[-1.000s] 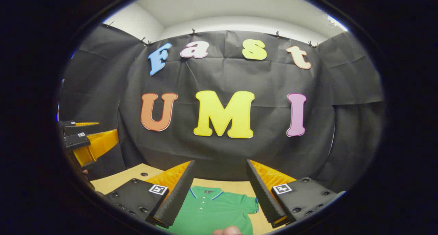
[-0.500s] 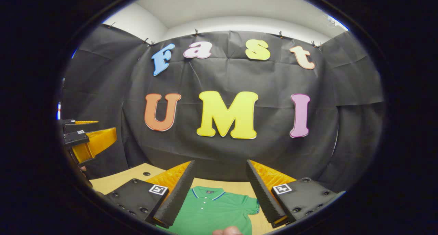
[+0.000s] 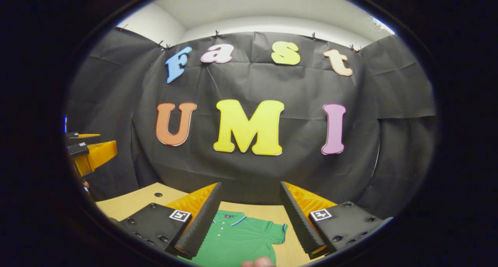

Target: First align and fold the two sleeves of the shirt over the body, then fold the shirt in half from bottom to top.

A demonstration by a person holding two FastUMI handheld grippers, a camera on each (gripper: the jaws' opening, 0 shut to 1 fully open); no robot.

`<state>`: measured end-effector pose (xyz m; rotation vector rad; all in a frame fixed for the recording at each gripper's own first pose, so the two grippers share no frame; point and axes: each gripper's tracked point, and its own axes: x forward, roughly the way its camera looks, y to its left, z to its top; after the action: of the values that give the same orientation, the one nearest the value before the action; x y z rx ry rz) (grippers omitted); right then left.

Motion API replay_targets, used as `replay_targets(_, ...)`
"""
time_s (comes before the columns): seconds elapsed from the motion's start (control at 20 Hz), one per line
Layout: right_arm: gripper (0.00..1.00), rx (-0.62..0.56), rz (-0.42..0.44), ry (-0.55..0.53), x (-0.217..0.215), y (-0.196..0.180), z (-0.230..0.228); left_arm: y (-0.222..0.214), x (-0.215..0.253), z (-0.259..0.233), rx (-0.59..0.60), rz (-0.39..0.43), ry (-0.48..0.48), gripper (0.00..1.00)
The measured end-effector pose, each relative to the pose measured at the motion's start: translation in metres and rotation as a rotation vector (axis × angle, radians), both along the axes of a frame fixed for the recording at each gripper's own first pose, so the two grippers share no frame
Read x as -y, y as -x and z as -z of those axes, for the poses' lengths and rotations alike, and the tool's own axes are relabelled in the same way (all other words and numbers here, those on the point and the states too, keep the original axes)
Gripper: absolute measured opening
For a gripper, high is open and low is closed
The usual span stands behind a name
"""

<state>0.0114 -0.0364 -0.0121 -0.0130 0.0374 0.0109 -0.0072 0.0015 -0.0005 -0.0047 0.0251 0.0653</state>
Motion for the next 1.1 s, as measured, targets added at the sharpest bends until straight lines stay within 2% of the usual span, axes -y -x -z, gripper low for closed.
replay_targets(0.15,0.95,-0.035,-0.003,0.019,0.01,0.002,0.01,-0.004,0.015,0.001,0.006,0.032,0.015,0.98)
replay_targets(0.35,0.93,-0.073,0.051,0.015,0.039,0.005,0.026,-0.012,0.038,0.009,-0.005,0.087,0.025,0.98)
replay_targets(0.45,0.98,-0.103,0.078,0.011,0.054,0.004,0.038,-0.014,0.045,0.02,-0.03,0.104,0.04,0.98)
replay_targets(0.5,0.93,-0.123,0.085,0.011,0.062,0.003,0.047,-0.016,0.047,0.025,-0.044,0.111,0.044,0.98)
replay_targets(0.6,0.95,-0.173,0.101,0.009,0.079,-0.002,0.065,-0.019,0.051,0.035,-0.073,0.118,0.046,0.98)
replay_targets(0.9,0.95,-0.373,0.088,-0.019,0.107,-0.033,0.139,-0.024,0.039,0.052,-0.126,0.089,0.025,0.99)
replay_targets(1.0,0.93,-0.446,0.085,-0.052,0.115,-0.048,0.167,-0.022,0.033,0.056,-0.142,0.073,0.014,0.99)
replay_targets(1.1,0.95,-0.501,0.095,-0.079,0.122,-0.064,0.191,-0.021,0.028,0.059,-0.154,0.054,0.011,0.99)
